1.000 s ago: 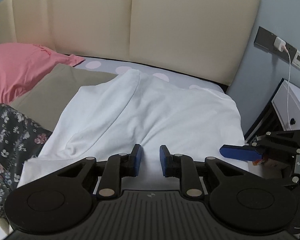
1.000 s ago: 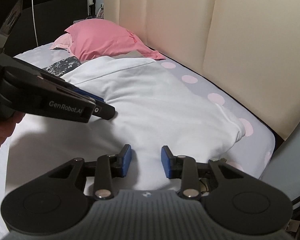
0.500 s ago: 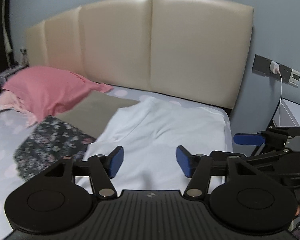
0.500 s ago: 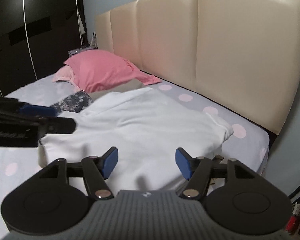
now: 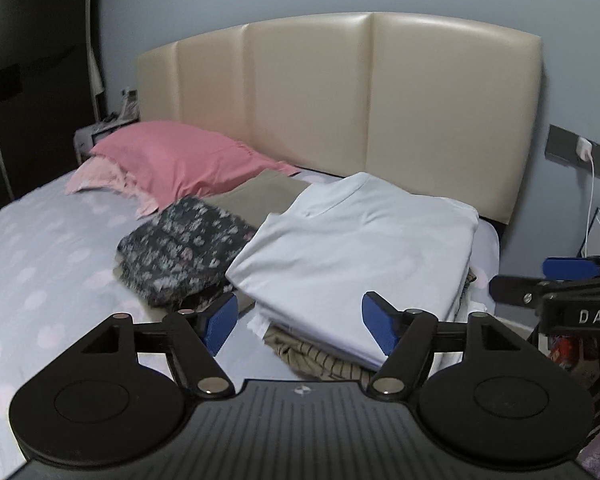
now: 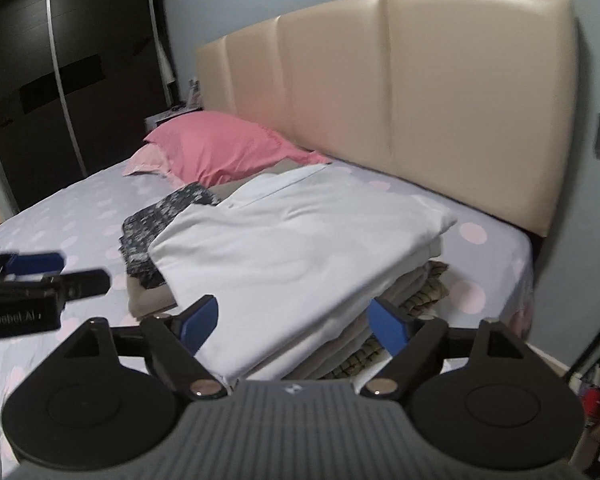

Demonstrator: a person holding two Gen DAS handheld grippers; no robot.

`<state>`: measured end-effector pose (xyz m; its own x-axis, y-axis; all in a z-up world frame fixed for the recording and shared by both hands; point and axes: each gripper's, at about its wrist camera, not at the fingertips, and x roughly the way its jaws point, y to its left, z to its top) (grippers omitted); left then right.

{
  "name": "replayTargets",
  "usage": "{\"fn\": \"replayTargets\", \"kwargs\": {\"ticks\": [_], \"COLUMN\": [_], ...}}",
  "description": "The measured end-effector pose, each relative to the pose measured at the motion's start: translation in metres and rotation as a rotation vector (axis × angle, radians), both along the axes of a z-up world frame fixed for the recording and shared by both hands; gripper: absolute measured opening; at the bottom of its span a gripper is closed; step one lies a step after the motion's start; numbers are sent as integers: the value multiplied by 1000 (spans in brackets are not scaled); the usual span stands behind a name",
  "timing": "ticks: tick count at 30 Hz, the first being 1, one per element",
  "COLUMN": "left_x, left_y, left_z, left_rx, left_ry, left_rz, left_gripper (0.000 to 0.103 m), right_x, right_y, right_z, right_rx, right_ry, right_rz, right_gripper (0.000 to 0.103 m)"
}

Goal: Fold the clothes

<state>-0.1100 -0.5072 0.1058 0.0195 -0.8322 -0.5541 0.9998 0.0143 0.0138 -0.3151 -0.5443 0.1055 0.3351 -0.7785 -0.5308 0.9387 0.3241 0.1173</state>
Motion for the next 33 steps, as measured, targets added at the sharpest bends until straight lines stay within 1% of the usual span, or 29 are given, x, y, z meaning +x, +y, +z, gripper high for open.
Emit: {"fn": "replayTargets", "kwargs": {"ticks": [1,4,6,9,13,20,33], "left_x": [0,-3,-5,-5,-6,-21,-28], "left_y": [4,15,18,26,24,23,17], "left_z": [0,-2,-5,-13,-23,-31,-32], "left_rx": [-3,-5,19,53,107,125,135], "left_ry": [8,-6,-19,6,41,13,39], "left_rz": [5,27,32,35,60,64,73], "left_gripper": [71,74,75,75,75,75,74], "right_x": [0,3,5,8,11,15,15], "right_y": [5,16,20,23,26,26,28], "right_z": [1,2,0,-5,-8,-10,-6], "right_rx": [-5,2,23,53,62,81,60], "right_ry": [7,28,49,89,126,141,138], "right_rz": [-12,-24,-27,-46,-61,-59,-74], "right_gripper": [85,85,87,87,88,88,88]}}
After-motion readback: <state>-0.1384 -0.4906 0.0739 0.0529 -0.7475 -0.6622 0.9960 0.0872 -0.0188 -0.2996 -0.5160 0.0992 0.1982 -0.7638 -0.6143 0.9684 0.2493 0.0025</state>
